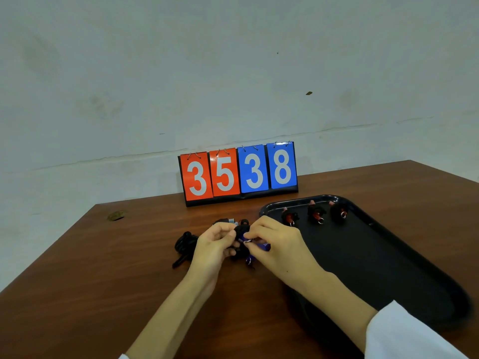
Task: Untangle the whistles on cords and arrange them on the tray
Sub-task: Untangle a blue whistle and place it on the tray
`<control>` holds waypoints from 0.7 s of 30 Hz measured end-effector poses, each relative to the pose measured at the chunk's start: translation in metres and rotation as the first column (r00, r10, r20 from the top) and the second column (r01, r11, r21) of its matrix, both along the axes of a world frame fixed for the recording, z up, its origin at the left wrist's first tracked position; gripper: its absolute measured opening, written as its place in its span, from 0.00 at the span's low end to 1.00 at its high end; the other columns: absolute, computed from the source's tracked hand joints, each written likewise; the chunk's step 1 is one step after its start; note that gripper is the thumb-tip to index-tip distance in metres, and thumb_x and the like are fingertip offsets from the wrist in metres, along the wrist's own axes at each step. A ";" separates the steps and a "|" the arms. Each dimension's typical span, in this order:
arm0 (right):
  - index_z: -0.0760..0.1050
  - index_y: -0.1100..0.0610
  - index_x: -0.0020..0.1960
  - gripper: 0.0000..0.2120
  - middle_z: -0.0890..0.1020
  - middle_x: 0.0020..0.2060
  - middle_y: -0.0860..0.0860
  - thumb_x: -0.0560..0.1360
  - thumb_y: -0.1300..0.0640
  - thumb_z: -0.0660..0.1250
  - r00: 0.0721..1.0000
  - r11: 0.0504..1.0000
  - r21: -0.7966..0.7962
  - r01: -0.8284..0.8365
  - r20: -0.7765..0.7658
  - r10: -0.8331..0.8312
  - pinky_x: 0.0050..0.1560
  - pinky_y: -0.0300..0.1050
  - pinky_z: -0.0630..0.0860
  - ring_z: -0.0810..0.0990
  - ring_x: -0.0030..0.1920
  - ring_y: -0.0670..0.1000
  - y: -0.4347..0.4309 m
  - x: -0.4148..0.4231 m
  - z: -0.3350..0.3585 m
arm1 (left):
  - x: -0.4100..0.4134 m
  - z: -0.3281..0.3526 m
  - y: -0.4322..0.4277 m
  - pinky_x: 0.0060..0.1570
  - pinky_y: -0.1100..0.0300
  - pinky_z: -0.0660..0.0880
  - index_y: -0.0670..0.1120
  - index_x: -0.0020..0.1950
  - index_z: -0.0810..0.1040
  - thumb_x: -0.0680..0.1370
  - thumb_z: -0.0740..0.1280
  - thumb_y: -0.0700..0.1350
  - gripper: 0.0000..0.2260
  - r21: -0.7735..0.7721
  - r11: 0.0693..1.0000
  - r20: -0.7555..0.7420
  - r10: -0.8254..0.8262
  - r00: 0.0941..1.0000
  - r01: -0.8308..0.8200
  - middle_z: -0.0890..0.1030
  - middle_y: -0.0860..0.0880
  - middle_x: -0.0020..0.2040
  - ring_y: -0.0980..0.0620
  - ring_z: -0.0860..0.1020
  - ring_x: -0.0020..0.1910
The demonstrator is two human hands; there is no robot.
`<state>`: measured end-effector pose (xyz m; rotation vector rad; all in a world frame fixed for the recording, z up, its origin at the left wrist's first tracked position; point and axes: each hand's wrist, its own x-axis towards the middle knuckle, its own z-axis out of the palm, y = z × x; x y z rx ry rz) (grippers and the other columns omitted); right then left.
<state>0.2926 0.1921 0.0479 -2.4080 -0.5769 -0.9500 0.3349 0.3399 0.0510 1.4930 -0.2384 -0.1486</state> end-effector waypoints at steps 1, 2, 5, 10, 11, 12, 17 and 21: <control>0.81 0.58 0.47 0.07 0.81 0.43 0.50 0.69 0.62 0.72 1.000 1.000 -0.005 -0.011 0.005 0.012 0.43 0.38 0.80 0.80 0.42 0.45 -0.001 0.000 0.001 | -0.001 0.001 0.001 0.41 0.58 0.75 0.43 0.50 0.78 0.78 0.62 0.34 0.08 -0.006 1.000 0.045 0.024 0.999 -0.024 0.80 0.44 0.42 0.51 0.77 0.38; 0.81 0.58 0.47 0.07 0.81 0.43 0.50 0.69 0.62 0.72 1.000 1.000 -0.003 -0.019 0.008 0.019 0.43 0.37 0.80 0.80 0.42 0.45 -0.002 -0.001 0.001 | -0.002 0.001 0.001 0.40 0.60 0.76 0.44 0.50 0.78 0.77 0.63 0.34 0.08 0.014 0.998 0.113 0.051 0.992 -0.053 0.80 0.44 0.42 0.52 0.78 0.36; 0.81 0.58 0.48 0.07 0.81 0.43 0.50 0.70 0.61 0.71 1.000 0.999 0.038 -0.014 0.009 0.014 0.42 0.37 0.80 0.80 0.41 0.44 -0.001 -0.001 -0.002 | -0.005 0.002 0.000 0.37 0.69 0.76 0.49 0.46 0.78 0.76 0.65 0.34 0.09 0.180 0.968 0.368 0.100 0.924 -0.177 0.80 0.47 0.44 0.58 0.80 0.33; 0.81 0.57 0.48 0.09 0.80 0.44 0.49 0.72 0.54 0.66 1.000 0.992 0.126 -0.013 0.007 0.013 0.41 0.35 0.79 0.80 0.40 0.44 -0.003 0.002 -0.003 | -0.001 -0.001 0.004 0.45 0.74 0.74 0.51 0.51 0.81 0.75 0.67 0.37 0.10 0.368 0.866 0.673 0.003 0.740 -0.338 0.78 0.58 0.46 0.63 0.78 0.42; 0.81 0.57 0.48 0.09 0.80 0.44 0.49 0.72 0.55 0.67 1.000 0.992 0.126 -0.019 0.001 0.019 0.42 0.35 0.79 0.80 0.40 0.43 -0.004 0.003 -0.003 | 0.001 -0.002 0.006 0.47 0.76 0.72 0.49 0.52 0.82 0.75 0.68 0.37 0.09 0.397 0.838 0.717 -0.028 0.697 -0.375 0.77 0.59 0.46 0.64 0.77 0.43; 0.81 0.57 0.48 0.08 0.80 0.44 0.49 0.71 0.56 0.68 1.000 0.992 0.120 -0.025 -0.007 0.026 0.42 0.35 0.79 0.80 0.40 0.43 -0.004 0.003 -0.004 | 0.003 -0.002 0.007 0.48 0.77 0.71 0.49 0.52 0.82 0.75 0.68 0.38 0.09 0.427 0.816 0.745 -0.073 0.663 -0.390 0.76 0.60 0.46 0.65 0.76 0.44; 0.80 0.56 0.48 0.05 0.79 0.44 0.48 0.72 0.58 0.71 0.997 0.999 0.036 -0.036 -0.068 0.038 0.42 0.37 0.79 0.79 0.41 0.44 -0.008 0.005 -0.006 | 0.010 -0.008 0.011 0.45 0.68 0.70 0.50 0.50 0.72 0.80 0.61 0.42 0.03 0.636 0.712 0.676 -0.329 0.659 -0.297 0.71 0.58 0.48 0.62 0.72 0.47; 0.80 0.57 0.47 0.04 0.79 0.44 0.49 0.73 0.59 0.70 0.993 0.986 -0.138 -0.089 -0.095 0.076 0.42 0.41 0.79 0.80 0.41 0.46 -0.009 0.004 -0.001 | 0.006 -0.008 0.007 0.49 0.63 0.72 0.49 0.49 0.68 0.81 0.56 0.41 0.04 0.604 0.791 0.458 -0.240 0.856 -0.102 0.74 0.52 0.51 0.58 0.73 0.49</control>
